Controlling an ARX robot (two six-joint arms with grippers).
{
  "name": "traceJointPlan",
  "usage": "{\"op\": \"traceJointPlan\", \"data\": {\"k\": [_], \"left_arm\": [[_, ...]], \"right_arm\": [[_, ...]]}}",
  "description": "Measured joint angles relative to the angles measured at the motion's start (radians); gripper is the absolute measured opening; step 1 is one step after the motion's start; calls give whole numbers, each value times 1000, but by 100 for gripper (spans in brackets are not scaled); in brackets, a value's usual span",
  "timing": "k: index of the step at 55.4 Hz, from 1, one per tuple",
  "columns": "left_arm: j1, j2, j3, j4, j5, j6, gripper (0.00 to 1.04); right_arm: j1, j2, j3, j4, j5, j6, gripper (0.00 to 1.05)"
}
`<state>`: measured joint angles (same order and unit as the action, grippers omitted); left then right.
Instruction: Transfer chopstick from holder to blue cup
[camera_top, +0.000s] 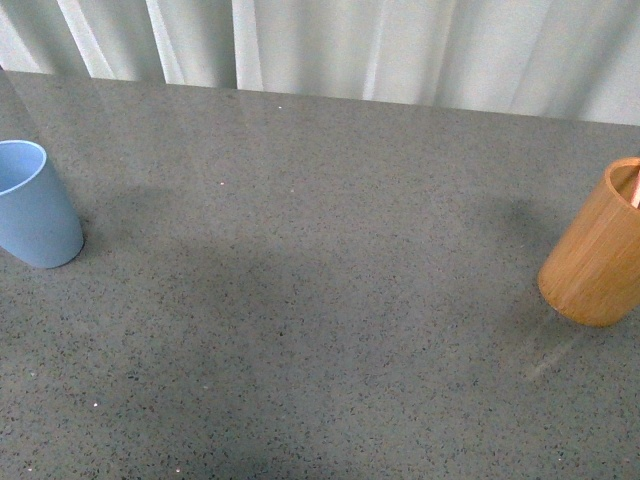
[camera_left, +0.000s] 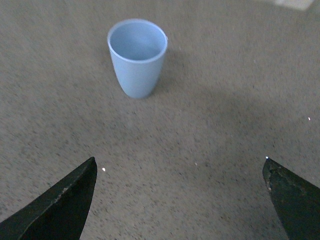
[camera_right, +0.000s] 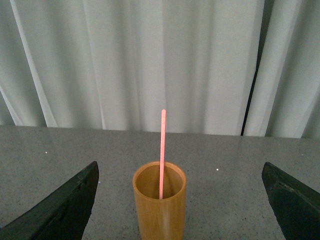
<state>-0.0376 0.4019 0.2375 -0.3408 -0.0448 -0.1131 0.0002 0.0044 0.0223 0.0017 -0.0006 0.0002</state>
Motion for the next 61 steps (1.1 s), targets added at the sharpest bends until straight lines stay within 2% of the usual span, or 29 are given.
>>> {"op": "traceJointPlan", "data": {"k": [12,21,24,29,42,61], "left_arm": [[48,556,240,246,-8,0,98],[75,862,384,336,3,7,98],[89,1012,453,376,-50,37,98],[118,1157,533,380,-65,37,98],[161,1305,642,351,-68,21,98],[171,1451,723,319,-69,13,98]], "right_arm": [[0,0,0,0,0,0,95],[0,0,0,0,0,0,95],[0,0,0,0,0,0,95],[0,0,0,0,0,0,95],[0,0,0,0,0,0,95],[0,0,0,0,0,0,95]]}}
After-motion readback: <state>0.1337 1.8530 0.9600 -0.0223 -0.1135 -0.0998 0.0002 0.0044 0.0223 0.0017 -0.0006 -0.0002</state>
